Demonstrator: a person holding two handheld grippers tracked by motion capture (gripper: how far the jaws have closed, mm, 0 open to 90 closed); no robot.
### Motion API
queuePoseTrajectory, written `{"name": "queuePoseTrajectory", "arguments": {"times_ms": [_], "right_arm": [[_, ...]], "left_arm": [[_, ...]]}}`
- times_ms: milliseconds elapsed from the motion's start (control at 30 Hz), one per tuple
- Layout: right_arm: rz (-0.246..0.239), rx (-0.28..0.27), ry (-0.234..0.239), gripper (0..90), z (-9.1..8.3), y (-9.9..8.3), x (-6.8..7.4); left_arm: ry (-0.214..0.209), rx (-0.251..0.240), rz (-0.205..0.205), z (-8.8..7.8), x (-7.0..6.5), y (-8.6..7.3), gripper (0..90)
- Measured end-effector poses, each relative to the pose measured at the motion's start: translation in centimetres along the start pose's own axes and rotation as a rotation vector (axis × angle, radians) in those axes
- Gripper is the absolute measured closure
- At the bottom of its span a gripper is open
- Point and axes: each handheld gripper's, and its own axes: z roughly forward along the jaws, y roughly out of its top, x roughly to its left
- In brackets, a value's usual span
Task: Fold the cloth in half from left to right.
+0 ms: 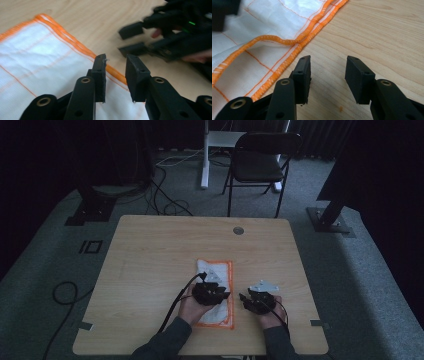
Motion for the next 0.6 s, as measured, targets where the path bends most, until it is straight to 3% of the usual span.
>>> {"name": "queuePoseTrajectory", "arguments": {"times_ms": [333,467,600], "right_arm": [[0.0,0.001,0.0,55.5,0.0,0.0,0.0],[0.002,0.0,0.0,55.6,0.0,0.0,0.0],[0.001,0.0,0.0,55.5,0.0,0.0,0.0]], "left_arm": [[-0.033,0.039,0.06,-0.1,-2.7,-2.2,64.3],[-0.026,0.07,0.078,0.3,-3.0,-2.9,60.7],[-0.009,0.093,0.062,0.7,-2.8,-3.4,59.6]]}}
